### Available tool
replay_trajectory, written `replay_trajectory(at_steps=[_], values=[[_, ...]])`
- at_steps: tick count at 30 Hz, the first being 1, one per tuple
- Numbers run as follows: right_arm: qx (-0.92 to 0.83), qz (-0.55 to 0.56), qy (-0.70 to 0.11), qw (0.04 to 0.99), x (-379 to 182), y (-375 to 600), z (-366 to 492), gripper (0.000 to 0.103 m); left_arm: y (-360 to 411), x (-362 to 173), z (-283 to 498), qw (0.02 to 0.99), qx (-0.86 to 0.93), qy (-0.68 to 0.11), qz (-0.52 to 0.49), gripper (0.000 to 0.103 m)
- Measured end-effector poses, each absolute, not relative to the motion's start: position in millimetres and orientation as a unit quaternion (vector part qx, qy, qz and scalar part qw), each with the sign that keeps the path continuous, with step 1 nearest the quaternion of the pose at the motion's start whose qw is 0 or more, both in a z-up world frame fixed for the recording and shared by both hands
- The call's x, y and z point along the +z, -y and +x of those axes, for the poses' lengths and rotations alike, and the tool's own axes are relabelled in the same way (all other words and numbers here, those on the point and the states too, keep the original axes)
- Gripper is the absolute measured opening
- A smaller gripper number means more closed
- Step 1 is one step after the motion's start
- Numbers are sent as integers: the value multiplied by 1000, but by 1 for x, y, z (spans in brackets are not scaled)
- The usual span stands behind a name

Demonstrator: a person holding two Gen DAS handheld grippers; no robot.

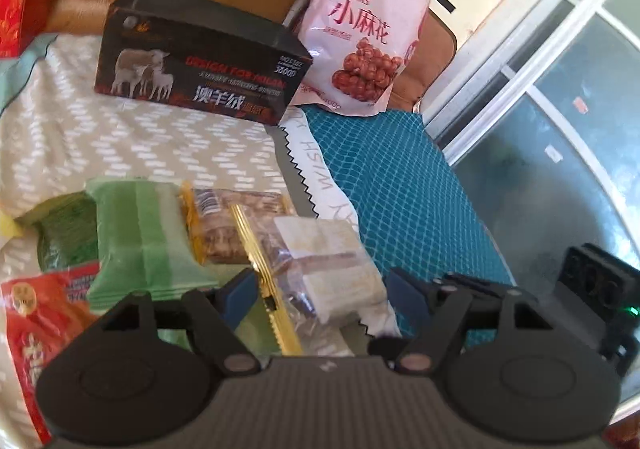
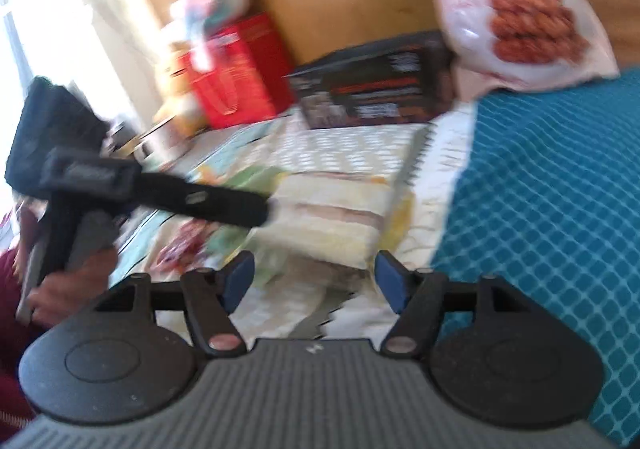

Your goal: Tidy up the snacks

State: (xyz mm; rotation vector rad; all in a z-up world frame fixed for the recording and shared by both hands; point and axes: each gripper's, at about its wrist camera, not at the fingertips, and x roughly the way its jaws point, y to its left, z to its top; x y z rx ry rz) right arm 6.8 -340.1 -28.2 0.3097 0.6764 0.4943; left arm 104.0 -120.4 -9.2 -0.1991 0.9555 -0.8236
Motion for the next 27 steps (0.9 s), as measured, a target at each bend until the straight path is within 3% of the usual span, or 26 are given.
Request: replay_trajectory(at_steps=[6,7,8,10,13,20,27], values=[[199,68,-325,922,-36,332,7,73,128,-10,107,805,-375,-452,-82,68],[197,56,-331,921,-41,330,9,74,129,-11,106,807,-375,-450,-78,59],[195,41,-325,924,-44,325,8,70,134,-11,106,808,-374,-450,-70,44],[192,3,-314,930,-44,315,6,50,139,-12,108,801,-382,-458,-64,35],[175,-14,-311,934,-41,310,9,43,137,-1,106,813,-381,-436,-54,33],[165,-1,-225,960,8,312,35,42,118,55,127,843,-404,-343,-88,33],[163,-11,-192,968,38,298,133,42,118,82,205,892,-347,-279,-82,34]])
